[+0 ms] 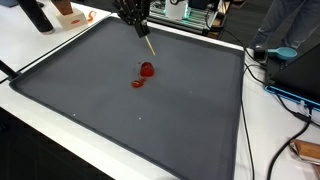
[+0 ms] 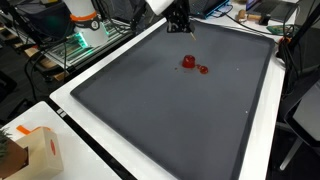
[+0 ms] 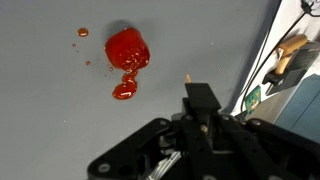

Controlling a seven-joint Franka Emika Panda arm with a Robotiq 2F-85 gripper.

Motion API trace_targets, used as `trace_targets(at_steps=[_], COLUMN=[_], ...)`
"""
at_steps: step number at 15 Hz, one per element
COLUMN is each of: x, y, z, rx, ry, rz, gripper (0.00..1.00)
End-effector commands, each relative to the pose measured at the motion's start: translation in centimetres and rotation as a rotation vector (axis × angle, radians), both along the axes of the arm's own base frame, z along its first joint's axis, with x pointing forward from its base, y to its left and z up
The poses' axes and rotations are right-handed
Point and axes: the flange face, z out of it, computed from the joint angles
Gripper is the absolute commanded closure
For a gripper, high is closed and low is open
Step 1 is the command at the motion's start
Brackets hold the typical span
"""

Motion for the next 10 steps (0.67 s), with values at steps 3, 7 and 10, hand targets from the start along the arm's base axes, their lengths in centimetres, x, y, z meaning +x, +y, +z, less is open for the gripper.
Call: trace_targets(at_steps=[3,7,10], x=[0.8,1.2,1.4], y=[-0.1,0.1,0.6], z=[-4.4,-6.4,-7.5], rx=[0.068,0.128,0.186], ry=[0.002,0.005,0.009], rz=[0.013,0.017,0.048], gripper=[0.97,0.97,0.97])
